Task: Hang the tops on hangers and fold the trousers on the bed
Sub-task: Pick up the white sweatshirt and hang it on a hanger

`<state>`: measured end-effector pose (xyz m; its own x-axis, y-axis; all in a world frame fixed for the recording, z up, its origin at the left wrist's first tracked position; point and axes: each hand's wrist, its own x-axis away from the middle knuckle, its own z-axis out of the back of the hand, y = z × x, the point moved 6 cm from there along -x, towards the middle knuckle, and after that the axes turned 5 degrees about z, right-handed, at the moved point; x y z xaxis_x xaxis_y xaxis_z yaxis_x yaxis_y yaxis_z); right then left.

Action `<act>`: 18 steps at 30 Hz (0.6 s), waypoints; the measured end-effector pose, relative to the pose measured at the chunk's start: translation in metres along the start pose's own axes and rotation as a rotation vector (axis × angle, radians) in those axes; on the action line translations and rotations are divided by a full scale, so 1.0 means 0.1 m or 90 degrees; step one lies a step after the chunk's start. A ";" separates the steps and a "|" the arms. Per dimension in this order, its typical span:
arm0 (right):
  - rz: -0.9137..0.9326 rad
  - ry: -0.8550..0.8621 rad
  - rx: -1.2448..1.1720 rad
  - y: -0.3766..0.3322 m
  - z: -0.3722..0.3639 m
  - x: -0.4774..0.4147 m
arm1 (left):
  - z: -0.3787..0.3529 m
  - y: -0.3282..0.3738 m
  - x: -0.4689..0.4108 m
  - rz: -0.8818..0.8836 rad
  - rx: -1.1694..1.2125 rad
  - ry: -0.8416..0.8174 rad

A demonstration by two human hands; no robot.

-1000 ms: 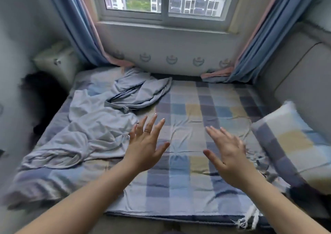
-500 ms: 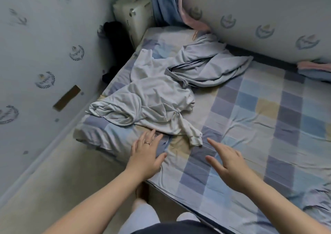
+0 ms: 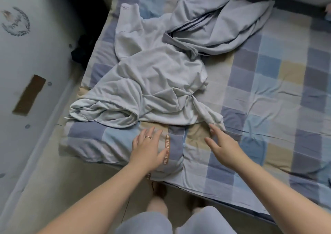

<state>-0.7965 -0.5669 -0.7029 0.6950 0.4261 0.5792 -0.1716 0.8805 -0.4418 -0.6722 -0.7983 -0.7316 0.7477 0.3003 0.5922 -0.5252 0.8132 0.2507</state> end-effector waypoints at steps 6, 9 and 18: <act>-0.042 -0.051 0.013 0.24 -0.88 -1.28 | -0.69 -0.41 -1.24 0.019 -0.010 -0.052; -0.009 -0.028 0.058 0.38 -1.21 -1.94 | -0.92 -0.46 -1.86 0.008 -0.034 -0.022; 0.135 0.154 0.110 0.21 -1.27 -3.50 | -0.72 -0.33 -3.44 0.012 0.004 0.153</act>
<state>-0.9543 -0.7244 -1.0019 0.7727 0.5601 0.2987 -0.4313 0.8085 -0.4003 -0.8826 -0.8928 -0.9994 0.8125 0.4256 0.3983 -0.5418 0.8034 0.2469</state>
